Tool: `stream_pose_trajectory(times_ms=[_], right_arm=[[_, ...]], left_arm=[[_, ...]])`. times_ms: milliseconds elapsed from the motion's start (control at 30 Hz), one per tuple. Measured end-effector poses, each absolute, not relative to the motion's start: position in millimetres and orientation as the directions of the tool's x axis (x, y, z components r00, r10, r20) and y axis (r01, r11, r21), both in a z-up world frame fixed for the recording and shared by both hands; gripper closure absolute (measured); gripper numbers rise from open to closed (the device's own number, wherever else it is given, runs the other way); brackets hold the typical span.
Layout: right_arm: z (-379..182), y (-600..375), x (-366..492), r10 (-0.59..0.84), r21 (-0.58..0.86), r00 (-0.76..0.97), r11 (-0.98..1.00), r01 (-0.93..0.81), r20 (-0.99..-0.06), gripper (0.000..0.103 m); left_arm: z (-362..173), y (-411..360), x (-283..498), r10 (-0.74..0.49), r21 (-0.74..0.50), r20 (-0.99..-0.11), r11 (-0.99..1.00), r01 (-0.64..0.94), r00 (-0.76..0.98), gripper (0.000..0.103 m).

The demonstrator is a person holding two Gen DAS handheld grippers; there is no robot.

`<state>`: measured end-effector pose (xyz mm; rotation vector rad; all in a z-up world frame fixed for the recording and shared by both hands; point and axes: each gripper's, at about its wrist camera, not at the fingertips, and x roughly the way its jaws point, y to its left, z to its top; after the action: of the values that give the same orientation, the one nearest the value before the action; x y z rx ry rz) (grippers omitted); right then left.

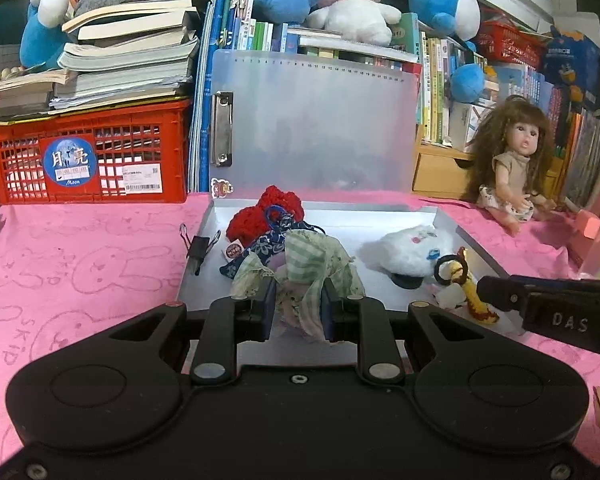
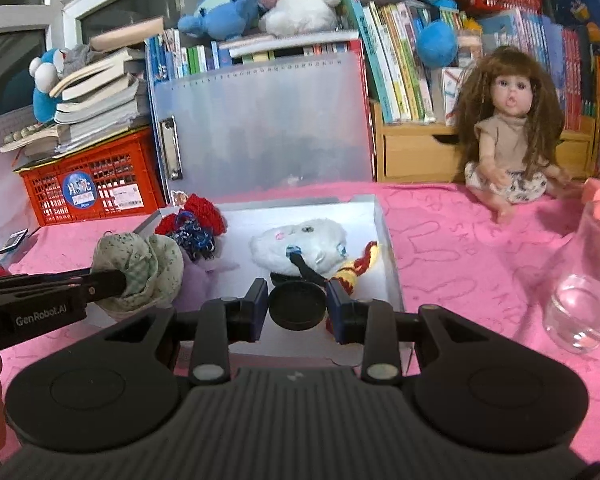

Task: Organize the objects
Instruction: 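Carry the cloth with the left gripper while the right gripper carries the cap over the box, then open both grippers to release the cloth and cap inside the box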

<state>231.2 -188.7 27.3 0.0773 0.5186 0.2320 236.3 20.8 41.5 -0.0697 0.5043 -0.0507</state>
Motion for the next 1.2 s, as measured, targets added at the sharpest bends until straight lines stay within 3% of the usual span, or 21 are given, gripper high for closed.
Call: stream_pose_trajectory(times_ms=[1000, 1100, 1200], right_arm=[[5, -183, 258, 0.219, 0.132, 0.805, 0.976, -0.175, -0.551, 0.066], [5, -183, 258, 0.221, 0.135, 0.805, 0.975, -0.175, -0.551, 0.065], [6, -183, 256, 0.218, 0.136, 0.812, 0.976, -0.171, -0.542, 0.06]], left_arm=[[33, 4, 266, -0.025, -0.037, -0.411, 0.999, 0.011, 0.911, 0.079], [33, 4, 266, -0.028, -0.038, -0.412, 0.999, 0.013, 0.911, 0.074], [35, 4, 264, -0.04, -0.048, -0.41, 0.999, 0.022, 0.911, 0.061]])
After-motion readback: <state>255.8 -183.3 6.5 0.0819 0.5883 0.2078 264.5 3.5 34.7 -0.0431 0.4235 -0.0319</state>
